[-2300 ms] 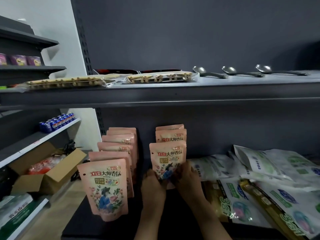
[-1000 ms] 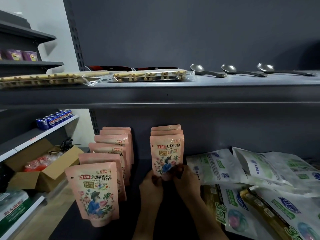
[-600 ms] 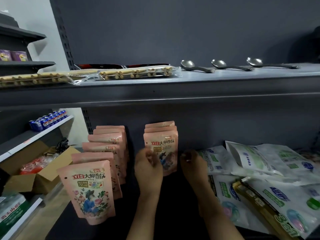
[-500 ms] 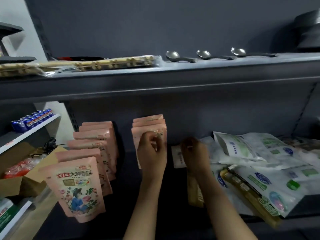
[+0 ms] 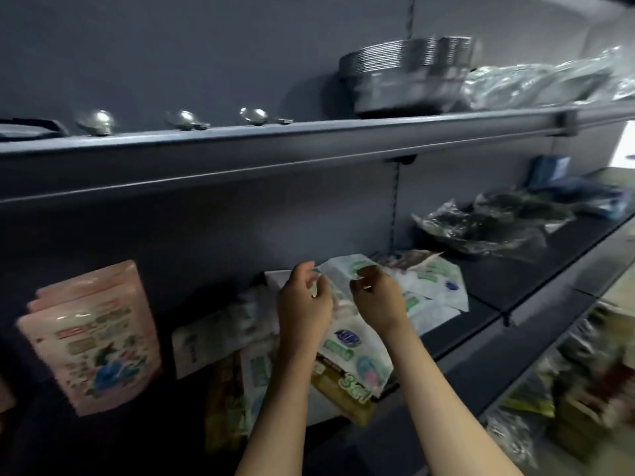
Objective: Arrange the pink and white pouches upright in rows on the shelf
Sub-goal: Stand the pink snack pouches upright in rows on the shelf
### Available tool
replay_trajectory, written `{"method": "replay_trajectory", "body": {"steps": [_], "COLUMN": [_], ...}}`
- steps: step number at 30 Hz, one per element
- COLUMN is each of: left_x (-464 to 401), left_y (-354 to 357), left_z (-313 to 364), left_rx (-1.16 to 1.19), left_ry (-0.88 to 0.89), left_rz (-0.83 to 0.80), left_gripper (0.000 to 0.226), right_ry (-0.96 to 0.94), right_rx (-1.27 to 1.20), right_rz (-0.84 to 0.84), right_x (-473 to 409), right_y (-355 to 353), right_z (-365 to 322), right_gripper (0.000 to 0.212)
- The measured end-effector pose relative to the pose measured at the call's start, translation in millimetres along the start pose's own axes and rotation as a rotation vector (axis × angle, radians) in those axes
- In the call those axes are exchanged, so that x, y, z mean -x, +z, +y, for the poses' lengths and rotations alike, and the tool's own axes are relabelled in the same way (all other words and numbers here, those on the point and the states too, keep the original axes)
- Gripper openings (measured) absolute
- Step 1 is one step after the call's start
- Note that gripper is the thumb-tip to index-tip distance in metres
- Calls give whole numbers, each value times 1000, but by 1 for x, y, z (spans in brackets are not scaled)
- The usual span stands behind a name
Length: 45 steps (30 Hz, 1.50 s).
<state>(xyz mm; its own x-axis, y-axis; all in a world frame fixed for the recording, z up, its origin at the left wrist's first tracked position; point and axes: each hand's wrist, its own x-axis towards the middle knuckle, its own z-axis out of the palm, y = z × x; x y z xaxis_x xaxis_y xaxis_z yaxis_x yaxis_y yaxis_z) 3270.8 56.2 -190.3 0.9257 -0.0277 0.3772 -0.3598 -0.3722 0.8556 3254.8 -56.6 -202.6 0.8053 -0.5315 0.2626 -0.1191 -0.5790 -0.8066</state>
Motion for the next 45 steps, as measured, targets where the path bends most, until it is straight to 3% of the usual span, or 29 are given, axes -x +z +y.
{"method": "replay_trajectory", "body": {"steps": [5, 12, 17, 19, 23, 26, 29, 32, 36, 41, 45], "left_x": [-3, -11, -11, -10, -10, -8, -7, -7, 0, 4, 6], "left_y": [40, 62, 56, 49, 37, 35, 37, 38, 34, 25, 13], "left_z": [16, 6, -8, -10, -15, -15, -12, -9, -10, -11, -14], "left_rx": [-6, -27, -44, -62, -93, -115, -137, -146, -148, -129, -136], "left_ry": [36, -33, -113, -129, -154, -152, -139, -127, -121, -54, -30], "left_rz": [-107, -204, -178, -148, -77, -61, -66, -70, -61, -6, -54], "left_gripper": [36, 38, 35, 32, 26, 24, 26, 28, 27, 27, 58], "right_ry": [60, 248, 306, 335, 387, 403, 351, 233, 122, 34, -46], "right_rx": [4, -226, -217, -362, -554, -621, -559, -464, -523, -625, -612], "right_rz": [-10, -114, -192, -197, -237, -151, -73, 9, 46, 2, -130], "right_x": [-33, -78, -106, -110, -114, -112, -103, -93, -76, -53, -27], "right_y": [-32, -29, -24, -25, -28, -25, -26, -29, -34, -36, -28], "right_z": [32, 72, 80, 81, 87, 84, 67, 48, 25, -3, -28], "right_gripper": [35, 50, 53, 54, 41, 29, 10, 21, 38, 35, 26]}}
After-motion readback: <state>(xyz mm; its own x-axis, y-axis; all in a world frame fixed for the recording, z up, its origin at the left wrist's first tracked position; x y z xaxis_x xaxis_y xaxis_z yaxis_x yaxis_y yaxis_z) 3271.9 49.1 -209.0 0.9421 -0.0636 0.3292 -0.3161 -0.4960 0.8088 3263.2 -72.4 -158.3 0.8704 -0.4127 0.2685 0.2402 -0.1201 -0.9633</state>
